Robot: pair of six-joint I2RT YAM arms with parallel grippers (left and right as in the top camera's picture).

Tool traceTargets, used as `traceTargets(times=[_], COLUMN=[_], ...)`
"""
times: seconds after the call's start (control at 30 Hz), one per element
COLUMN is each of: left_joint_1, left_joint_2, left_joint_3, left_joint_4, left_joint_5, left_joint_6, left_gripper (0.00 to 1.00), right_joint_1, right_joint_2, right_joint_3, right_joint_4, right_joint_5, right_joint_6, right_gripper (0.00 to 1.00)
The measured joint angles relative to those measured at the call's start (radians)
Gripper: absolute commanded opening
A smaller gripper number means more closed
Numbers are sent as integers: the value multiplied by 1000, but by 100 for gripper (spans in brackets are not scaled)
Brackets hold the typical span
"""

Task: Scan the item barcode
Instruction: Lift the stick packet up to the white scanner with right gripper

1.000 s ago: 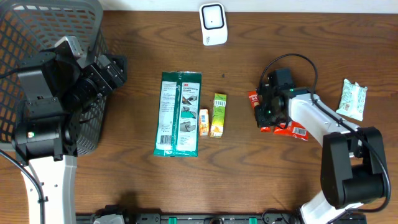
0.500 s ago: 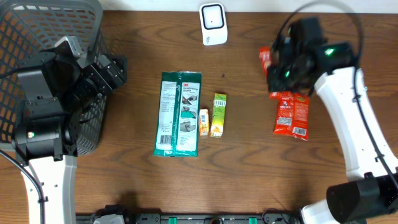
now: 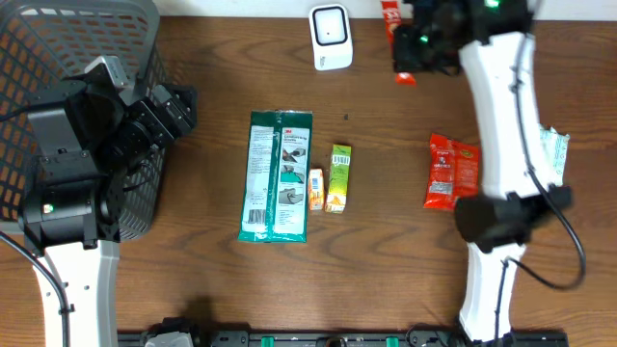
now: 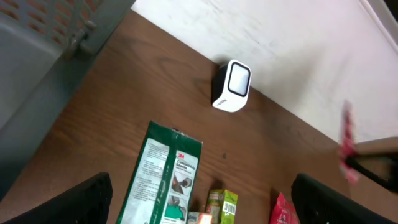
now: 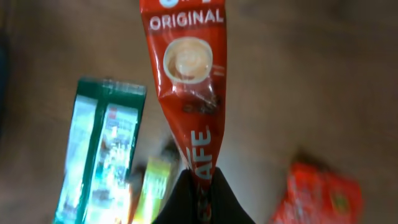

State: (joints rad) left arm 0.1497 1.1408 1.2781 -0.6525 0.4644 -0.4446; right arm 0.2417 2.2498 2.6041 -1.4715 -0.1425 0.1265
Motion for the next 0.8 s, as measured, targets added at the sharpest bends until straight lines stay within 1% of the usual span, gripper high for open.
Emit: traceTargets(times=[0.13,0.37,0.47,0.6,0.8], left_joint_1=[0,0,0,0,0], left_joint_2=[0,0,0,0,0], left_joint_3=[0,0,0,0,0], left_joint_4=[0,0,0,0,0], left_joint_5=[0,0,0,0,0], left_joint_6=[0,0,0,0,0], left_gripper=[93,93,93,93,93], right_joint_1=[18,66,89,119,138], right_joint_2=[113,249,304,380,436], right_joint_3=[0,0,0,0,0], right_joint_4=[154,416,499,579,609], right_joint_5=[0,12,44,113,159], right_joint_6=[-7,-9,-9,-9,-9], right_gripper=[1,1,1,1,1])
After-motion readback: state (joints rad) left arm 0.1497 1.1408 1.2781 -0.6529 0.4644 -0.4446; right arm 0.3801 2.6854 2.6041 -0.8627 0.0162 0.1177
